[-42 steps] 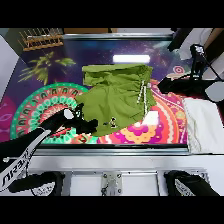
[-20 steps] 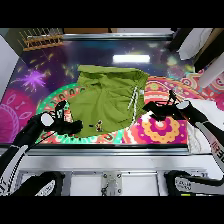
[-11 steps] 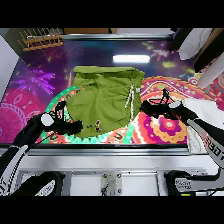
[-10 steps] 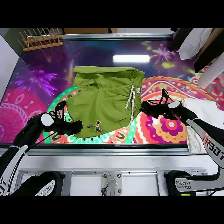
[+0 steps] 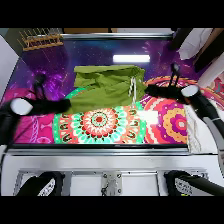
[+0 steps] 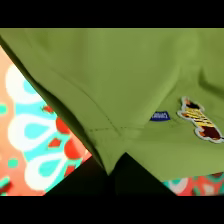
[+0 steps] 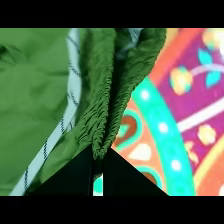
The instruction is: Fold the clothes and pants, and hang the long-sleeved shirts on hangers.
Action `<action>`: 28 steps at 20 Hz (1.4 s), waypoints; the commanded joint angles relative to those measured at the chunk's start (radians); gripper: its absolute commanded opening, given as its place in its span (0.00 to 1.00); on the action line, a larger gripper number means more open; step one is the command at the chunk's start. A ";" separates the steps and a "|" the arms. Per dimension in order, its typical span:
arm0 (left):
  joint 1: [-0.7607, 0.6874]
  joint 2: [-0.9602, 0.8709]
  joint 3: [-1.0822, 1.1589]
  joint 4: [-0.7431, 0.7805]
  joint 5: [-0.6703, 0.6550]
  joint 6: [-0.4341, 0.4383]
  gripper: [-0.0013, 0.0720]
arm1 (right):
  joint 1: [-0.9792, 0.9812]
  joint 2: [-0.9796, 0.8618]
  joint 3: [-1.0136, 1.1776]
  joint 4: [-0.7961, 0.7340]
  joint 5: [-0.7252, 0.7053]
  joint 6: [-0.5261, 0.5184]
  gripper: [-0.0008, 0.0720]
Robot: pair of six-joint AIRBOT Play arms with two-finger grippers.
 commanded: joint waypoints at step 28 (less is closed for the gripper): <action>-0.059 -0.698 1.028 0.006 0.011 -0.035 0.02 | 0.048 -0.051 0.341 -0.419 0.442 0.531 0.04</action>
